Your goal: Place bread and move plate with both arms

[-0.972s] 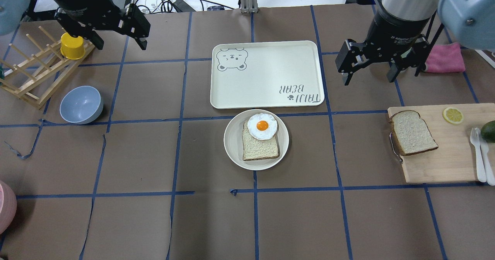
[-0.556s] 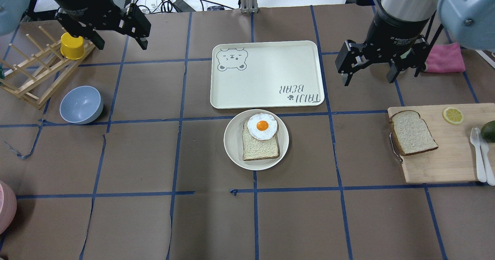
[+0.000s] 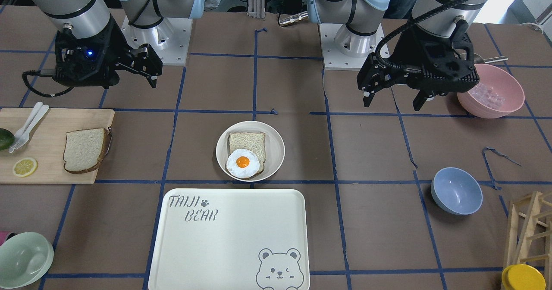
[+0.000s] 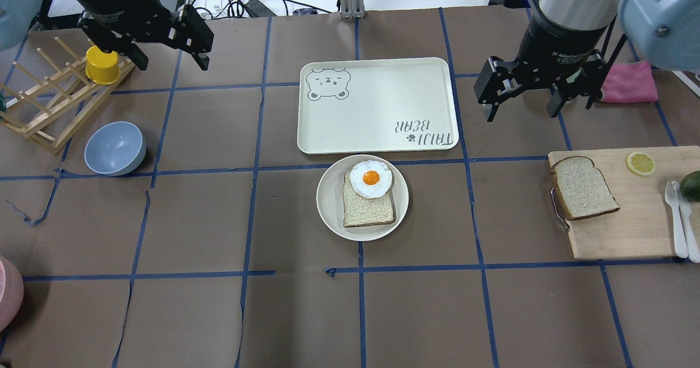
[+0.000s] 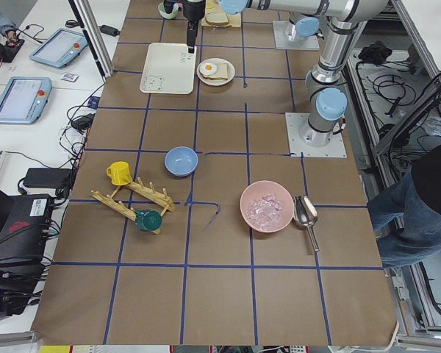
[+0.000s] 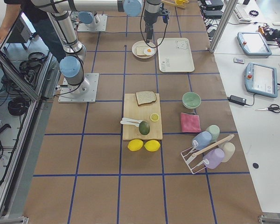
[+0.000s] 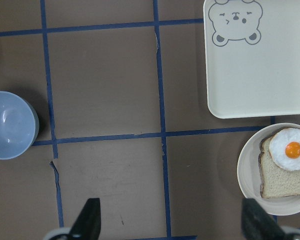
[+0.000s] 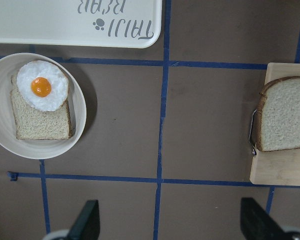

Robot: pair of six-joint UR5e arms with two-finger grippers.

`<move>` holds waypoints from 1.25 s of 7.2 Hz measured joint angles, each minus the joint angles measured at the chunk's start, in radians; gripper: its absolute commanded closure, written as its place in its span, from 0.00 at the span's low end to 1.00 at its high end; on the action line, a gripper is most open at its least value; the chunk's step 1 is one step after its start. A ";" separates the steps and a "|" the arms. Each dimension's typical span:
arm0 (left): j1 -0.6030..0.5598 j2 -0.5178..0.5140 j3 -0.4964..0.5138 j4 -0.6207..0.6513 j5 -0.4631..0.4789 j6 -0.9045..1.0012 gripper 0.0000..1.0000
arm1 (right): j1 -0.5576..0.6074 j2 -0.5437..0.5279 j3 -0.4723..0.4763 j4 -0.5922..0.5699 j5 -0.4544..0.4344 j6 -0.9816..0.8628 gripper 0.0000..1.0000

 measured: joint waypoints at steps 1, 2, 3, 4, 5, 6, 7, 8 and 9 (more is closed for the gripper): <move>0.000 0.000 0.000 0.000 0.000 0.000 0.00 | 0.000 0.000 0.000 0.000 -0.001 0.000 0.00; 0.000 0.000 0.000 0.000 0.000 0.000 0.00 | 0.000 0.000 0.000 -0.001 -0.005 -0.001 0.00; -0.001 0.000 0.000 0.000 0.000 0.000 0.00 | -0.006 0.002 0.001 0.000 -0.010 -0.005 0.00; -0.001 0.000 0.000 0.000 -0.001 0.000 0.00 | -0.016 0.002 0.003 0.001 -0.015 -0.010 0.00; -0.001 0.000 0.000 0.000 -0.001 0.000 0.00 | -0.028 0.003 0.010 -0.001 -0.026 -0.016 0.00; -0.001 0.000 0.000 0.000 -0.002 0.000 0.00 | -0.057 0.004 0.030 -0.021 -0.041 -0.042 0.00; -0.001 0.000 0.000 0.000 -0.002 -0.001 0.00 | -0.108 0.006 0.071 -0.072 -0.048 -0.090 0.00; -0.001 0.001 0.000 0.000 -0.002 0.000 0.00 | -0.166 0.007 0.136 -0.158 -0.051 -0.143 0.00; 0.000 0.000 0.000 0.000 -0.002 0.000 0.00 | -0.203 0.014 0.211 -0.261 -0.057 -0.175 0.00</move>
